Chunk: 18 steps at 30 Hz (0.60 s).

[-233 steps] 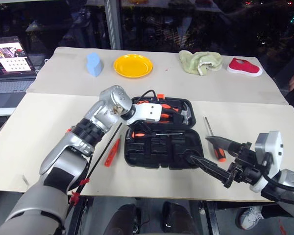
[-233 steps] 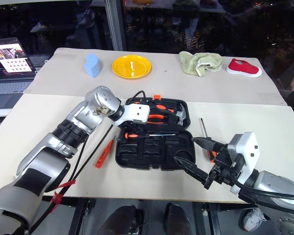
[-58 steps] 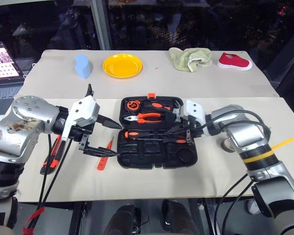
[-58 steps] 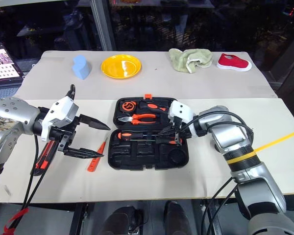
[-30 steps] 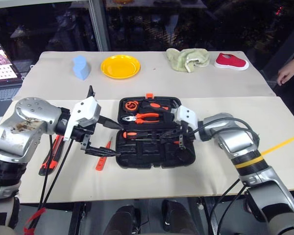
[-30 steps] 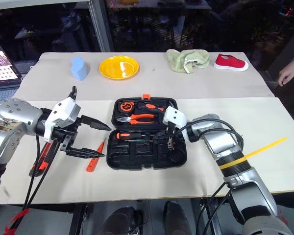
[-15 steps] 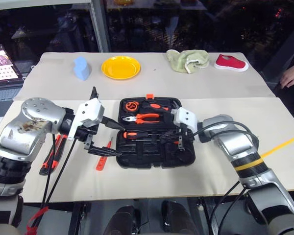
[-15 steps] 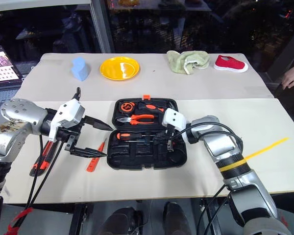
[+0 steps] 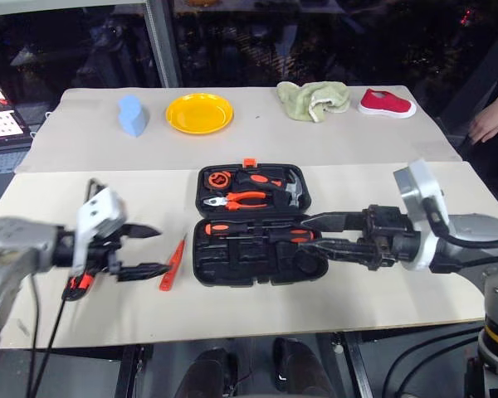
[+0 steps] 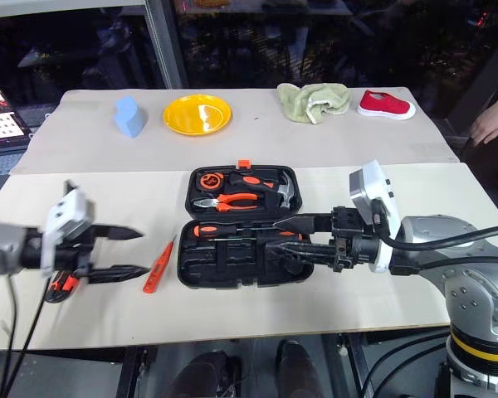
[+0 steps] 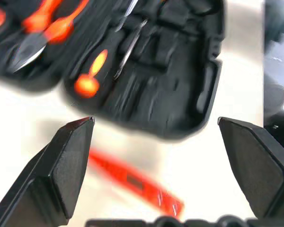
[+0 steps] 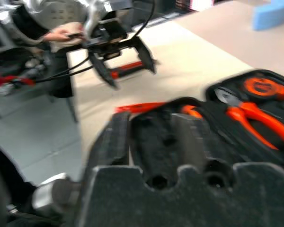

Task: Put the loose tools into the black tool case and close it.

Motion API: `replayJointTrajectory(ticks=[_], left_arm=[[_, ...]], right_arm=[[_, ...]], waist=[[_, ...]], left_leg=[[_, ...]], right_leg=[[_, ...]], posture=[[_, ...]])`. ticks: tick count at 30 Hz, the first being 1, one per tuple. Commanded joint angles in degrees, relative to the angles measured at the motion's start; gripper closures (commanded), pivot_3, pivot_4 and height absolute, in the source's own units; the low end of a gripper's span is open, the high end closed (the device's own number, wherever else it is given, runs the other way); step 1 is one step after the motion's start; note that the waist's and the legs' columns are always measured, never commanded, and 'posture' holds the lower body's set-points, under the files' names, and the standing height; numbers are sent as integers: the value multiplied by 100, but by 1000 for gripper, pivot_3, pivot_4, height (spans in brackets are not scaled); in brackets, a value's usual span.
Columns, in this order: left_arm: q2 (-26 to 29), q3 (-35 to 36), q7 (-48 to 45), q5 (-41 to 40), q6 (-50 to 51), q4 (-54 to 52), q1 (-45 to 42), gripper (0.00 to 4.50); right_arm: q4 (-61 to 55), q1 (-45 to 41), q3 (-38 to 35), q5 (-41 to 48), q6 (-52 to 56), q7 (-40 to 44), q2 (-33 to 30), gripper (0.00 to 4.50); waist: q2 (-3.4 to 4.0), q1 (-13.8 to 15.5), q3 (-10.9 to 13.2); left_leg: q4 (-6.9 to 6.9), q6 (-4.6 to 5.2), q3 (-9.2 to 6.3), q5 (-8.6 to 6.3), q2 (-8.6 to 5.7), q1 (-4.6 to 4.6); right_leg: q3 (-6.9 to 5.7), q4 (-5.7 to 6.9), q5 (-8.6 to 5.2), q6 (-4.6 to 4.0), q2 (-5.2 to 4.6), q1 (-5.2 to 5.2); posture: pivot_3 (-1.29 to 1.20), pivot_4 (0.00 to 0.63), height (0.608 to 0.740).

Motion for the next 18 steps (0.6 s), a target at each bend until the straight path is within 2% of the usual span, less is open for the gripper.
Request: replayJointTrajectory(ticks=[1,5,10,13,15,18], left_arm=[[217,39,241,-150,322,-525,-40,0],[125,-773,1390,-454,1582,-715,-1180,0],[-217,-1896,2323,-989,3982,-656,-3048,0],[-220,-2818,2920,-859,4183,-388,-3550,0],[-428,-3065,3268,-993,4183,31,-3942,0],[-351,-3511,3497,-1395,4183,420,-4367,0]], right_arm=[[-39,-34,16,112,-308,67,-96,17],[-167,89,-23,203,-476,92,-165,17],[-496,303,62,117,-684,-198,-166,17],[-843,550,163,185,-789,-552,10,17],[-1027,720,217,205,-849,-778,118,17],[-1196,919,289,205,-934,-1049,248,17]], waist=[[0,65,0],[-4,130,-2],[-9,87,-3],[-13,13,-5],[-13,-8,-5],[-23,9,0]], left_leg=[[0,-2,0,0,-2,0],[2,-15,0,7,-5,-1],[2,-21,1,13,-10,-10],[0,-26,1,13,-10,-17],[-5,-33,3,12,-9,-18],[-5,-47,-1,19,-6,-23]], right_leg=[[-3,-1,0,1,-4,2],[-10,0,4,5,-5,4],[-16,8,6,6,24,9],[-20,12,6,6,23,1],[-3,12,5,5,22,-4],[9,13,4,2,25,-9]], posture=[[0,150,740],[0,150,740],[0,150,740],[0,150,740],[0,150,740],[0,150,740]])
